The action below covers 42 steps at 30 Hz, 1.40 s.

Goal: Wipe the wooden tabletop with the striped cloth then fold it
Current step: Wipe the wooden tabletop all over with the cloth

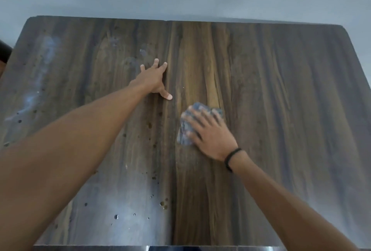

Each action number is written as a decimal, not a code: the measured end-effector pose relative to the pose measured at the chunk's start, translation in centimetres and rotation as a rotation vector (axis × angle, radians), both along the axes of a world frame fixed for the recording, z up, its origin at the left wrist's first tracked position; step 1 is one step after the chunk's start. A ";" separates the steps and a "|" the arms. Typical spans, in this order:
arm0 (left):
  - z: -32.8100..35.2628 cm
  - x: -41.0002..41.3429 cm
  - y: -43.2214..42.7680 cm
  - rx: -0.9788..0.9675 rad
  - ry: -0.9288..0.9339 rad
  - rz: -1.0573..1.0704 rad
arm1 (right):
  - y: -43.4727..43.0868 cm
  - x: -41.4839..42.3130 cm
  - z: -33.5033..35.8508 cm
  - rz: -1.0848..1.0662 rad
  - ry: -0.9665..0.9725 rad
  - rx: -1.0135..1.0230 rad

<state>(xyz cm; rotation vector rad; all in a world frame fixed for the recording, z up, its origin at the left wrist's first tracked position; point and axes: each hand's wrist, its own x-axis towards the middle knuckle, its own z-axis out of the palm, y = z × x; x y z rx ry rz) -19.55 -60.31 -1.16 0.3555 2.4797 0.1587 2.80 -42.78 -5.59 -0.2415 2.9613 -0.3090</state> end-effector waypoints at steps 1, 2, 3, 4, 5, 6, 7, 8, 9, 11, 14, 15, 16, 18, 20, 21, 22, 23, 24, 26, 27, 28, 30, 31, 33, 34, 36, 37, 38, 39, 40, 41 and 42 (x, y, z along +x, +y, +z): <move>0.0 0.7 -0.3 0.014 0.020 -0.012 | 0.0 2.8 0.0 0.127 0.002 -0.007; -0.1 1.7 -0.7 0.022 0.029 -0.020 | 0.8 5.1 0.0 0.217 -0.004 0.006; -0.2 3.0 -1.0 0.025 0.022 -0.019 | 1.9 6.1 -0.1 0.250 0.006 0.031; -0.4 4.2 -1.4 0.023 0.003 -0.015 | 2.9 6.0 -0.4 0.219 0.022 0.046; -0.6 5.3 -1.9 0.018 -0.016 -0.017 | 3.5 4.9 -0.4 0.117 0.036 0.049; -0.8 6.1 -2.2 0.019 -0.026 -0.022 | 3.4 3.4 -0.4 -0.028 0.052 0.036; -0.9 6.6 -2.5 0.023 -0.028 -0.025 | 2.6 1.9 -0.1 -0.167 0.045 0.017; -1.0 6.7 -2.6 0.027 -0.027 -0.023 | 1.2 1.0 0.0 -0.234 0.025 -0.004; -0.8 6.8 -2.6 0.027 -0.028 -0.022 | -0.2 1.0 0.1 -0.187 0.003 -0.010; -0.4 6.8 -2.3 0.021 -0.041 -0.022 | -1.3 3.2 -0.1 0.134 0.016 0.018; 0.5 7.7 -2.5 0.005 -0.044 -0.031 | 1.4 5.6 -0.9 0.271 0.043 0.036; 0.6 8.2 -2.7 0.000 -0.052 -0.022 | 2.0 5.0 -1.0 0.149 0.051 0.033; 0.6 8.8 -3.0 -0.006 -0.072 -0.003 | 2.0 4.2 -1.0 -0.012 0.058 0.019; 0.1 10.2 -3.9 -0.035 -0.115 0.027 | 0.0 3.1 -0.6 -0.194 0.048 -0.005; -0.5 11.5 -4.7 -0.043 -0.112 0.022 | -2.0 4.5 -0.7 -0.055 0.062 0.013; -0.6 11.9 -5.0 -0.030 -0.104 0.020 | -2.1 6.2 -0.8 0.088 0.066 0.022; -0.7 12.0 -5.1 -0.015 -0.095 0.020 | -1.5 7.9 -0.7 0.218 0.047 0.022; -0.7 11.9 -5.2 -0.004 -0.086 0.019 | -0.3 9.1 -0.7 0.304 0.028 0.025; -0.6 11.9 -5.2 -0.004 -0.078 0.020 | 1.0 9.4 -1.0 0.328 0.036 0.038; -0.7 11.8 -5.0 -0.020 -0.068 0.024 | 2.1 8.0 -1.1 0.180 0.056 0.052; -0.7 11.7 -5.0 -0.027 -0.065 0.025 | 1.8 6.9 -1.1 0.023 0.064 0.037; -0.8 11.6 -5.0 -0.027 -0.063 0.026 | 0.6 6.0 -0.8 -0.116 0.061 0.013; -0.9 11.7 -5.1 -0.019 -0.052 0.022 | -2.7 6.2 -0.6 -0.139 0.051 -0.017; -0.9 11.6 -5.2 -0.019 -0.051 0.025 | -3.9 7.2 -0.8 0.001 0.057 -0.017; -0.6 11.9 -5.0 -0.021 -0.063 0.024 | -3.6 10.5 -0.9 0.329 0.031 -0.013; -0.5 12.2 -5.0 -0.021 -0.066 0.019 | -2.5 11.3 -0.9 0.405 0.024 -0.002; -0.2 12.5 -5.5 -0.029 -0.060 0.032 | -0.9 10.1 -1.1 0.305 0.069 0.033; 0.1 12.7 -6.0 -0.041 -0.062 0.047 | -0.8 8.9 -1.1 0.160 0.090 0.037; 0.2 12.8 -6.6 -0.057 -0.070 0.063 | -1.4 7.6 -1.0 0.011 0.106 0.025; 0.3 13.0 -7.2 -0.075 -0.085 0.075 | -2.6 6.7 -0.8 -0.088 0.100 0.011; 0.3 13.4 -7.9 -0.089 -0.103 0.087 | -4.2 6.6 -0.7 -0.106 0.087 -0.002; 0.1 13.8 -8.5 -0.095 -0.119 0.096 | -5.6 7.3 -0.7 -0.032 0.066 -0.005; 0.0 14.2 -9.1 -0.095 -0.133 0.099 | -6.3 8.6 -0.9 0.107 0.057 -0.005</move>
